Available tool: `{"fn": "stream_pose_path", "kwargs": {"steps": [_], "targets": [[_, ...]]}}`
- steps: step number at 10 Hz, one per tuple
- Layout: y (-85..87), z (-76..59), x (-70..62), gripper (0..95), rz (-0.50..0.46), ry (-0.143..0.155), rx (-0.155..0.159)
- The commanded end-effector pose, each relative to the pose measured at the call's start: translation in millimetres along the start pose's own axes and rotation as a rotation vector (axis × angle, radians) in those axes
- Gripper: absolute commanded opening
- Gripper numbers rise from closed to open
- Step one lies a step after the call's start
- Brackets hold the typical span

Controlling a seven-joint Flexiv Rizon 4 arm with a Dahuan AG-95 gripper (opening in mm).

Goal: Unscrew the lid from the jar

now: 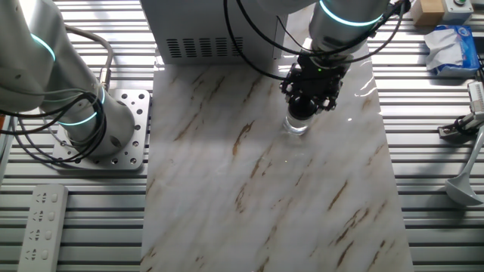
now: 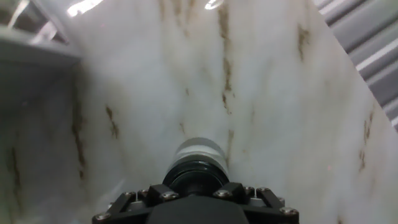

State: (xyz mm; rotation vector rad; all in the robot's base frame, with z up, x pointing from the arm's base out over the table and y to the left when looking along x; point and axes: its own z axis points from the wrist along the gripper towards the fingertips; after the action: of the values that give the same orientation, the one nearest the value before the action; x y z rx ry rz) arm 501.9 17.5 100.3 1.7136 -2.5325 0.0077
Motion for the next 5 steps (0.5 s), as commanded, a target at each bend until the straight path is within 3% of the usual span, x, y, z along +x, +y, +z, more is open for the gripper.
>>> {"fn": "stream_pose_path", "kwargs": {"steps": [1,5], "targets": [[-0.2,0.6,-0.3,38.0,-0.164,-0.001,0.010],[-0.2,0.6,-0.3,38.0,-0.330,0.007,0.024]]}}
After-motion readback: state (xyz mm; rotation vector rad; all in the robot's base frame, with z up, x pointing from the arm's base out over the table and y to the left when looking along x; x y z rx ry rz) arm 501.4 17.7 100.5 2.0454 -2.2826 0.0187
